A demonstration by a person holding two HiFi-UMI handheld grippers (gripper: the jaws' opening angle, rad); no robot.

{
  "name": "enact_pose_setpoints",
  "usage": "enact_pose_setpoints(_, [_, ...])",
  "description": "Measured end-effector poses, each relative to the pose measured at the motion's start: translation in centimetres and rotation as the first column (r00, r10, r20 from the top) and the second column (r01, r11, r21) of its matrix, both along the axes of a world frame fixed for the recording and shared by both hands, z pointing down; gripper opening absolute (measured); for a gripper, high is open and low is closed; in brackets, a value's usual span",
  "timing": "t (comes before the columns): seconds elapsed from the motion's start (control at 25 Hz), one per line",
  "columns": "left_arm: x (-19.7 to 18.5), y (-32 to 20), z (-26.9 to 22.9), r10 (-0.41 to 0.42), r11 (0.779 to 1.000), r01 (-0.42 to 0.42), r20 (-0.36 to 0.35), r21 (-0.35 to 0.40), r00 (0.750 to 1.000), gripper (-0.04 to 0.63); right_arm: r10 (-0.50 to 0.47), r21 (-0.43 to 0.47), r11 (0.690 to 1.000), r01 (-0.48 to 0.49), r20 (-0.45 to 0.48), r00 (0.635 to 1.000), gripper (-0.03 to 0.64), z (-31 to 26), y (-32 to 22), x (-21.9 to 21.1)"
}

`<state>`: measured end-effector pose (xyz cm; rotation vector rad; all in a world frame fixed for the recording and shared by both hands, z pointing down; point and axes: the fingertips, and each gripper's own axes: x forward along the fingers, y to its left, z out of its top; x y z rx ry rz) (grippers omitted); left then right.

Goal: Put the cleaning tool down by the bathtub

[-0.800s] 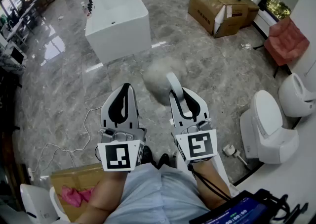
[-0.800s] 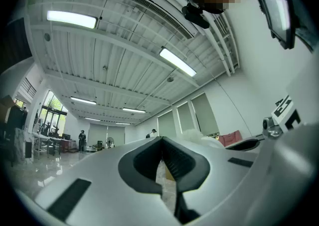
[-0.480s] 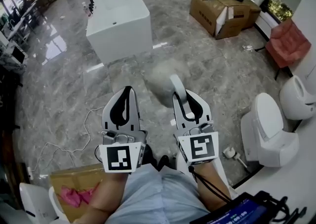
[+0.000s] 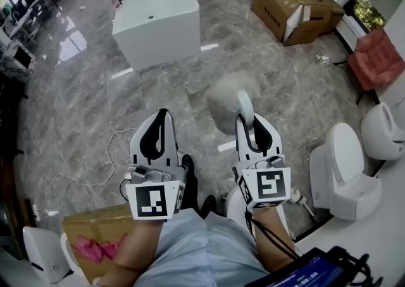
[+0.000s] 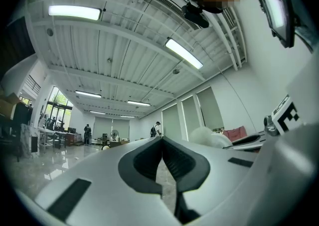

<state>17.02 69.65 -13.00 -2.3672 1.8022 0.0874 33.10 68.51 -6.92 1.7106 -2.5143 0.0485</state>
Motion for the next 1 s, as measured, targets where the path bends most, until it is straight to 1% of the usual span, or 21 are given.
enact_pose_setpoints(0.2, [-2.2,-5.6,1.6,-0.018,0.999,0.018,-0.012,-0.028,1.0,0.018,0.0,-0.036,0.999,0.0,0.0,1.0,0.095,1.8,-5.5,-1.6])
enact_pose_setpoints(0.32, [-4.2,-10.0,2.7,-0.03,0.999,0.029,-0.013,-0.043,0.999,0.018,-0.008,-0.052,0.999,0.008,-0.004,1.0,0.095,3.2,-10.1,-3.1])
enact_pose_setpoints(0.48, [-7.4,-16.2,3.1,-0.046,0.997,0.045,-0.013,-0.056,0.999,0.018,-0.004,-0.062,0.998,0.003,-0.011,1.0,0.095,3.4,-16.4,-5.6])
enact_pose_setpoints(0.68, [-10.1,-23.4,1.9,-0.043,0.999,0.043,-0.012,-0.026,0.999,0.018,-0.009,-0.042,0.999,0.008,-0.024,1.0,0.095,2.1,-23.6,-8.5])
enact_pose_setpoints(0.8, [-11.7,-26.6,1.0,-0.042,0.999,0.042,-0.017,-0.004,0.999,0.018,-0.013,-0.018,1.0,0.012,-0.035,0.999,0.095,1.1,-26.8,-10.0])
enact_pose_setpoints(0.88, [-12.3,-28.5,0.5,-0.04,0.999,0.041,-0.022,0.012,0.999,0.018,-0.018,0.001,1.0,0.019,-0.045,0.999,0.095,0.5,-28.7,-10.5])
enact_pose_setpoints(1.0, [-12.2,-31.3,0.2,-0.036,0.999,0.037,-0.026,0.03,0.999,0.018,0.0,0.021,1.0,0.001,-0.047,0.999,0.095,-0.2,-31.4,-10.2])
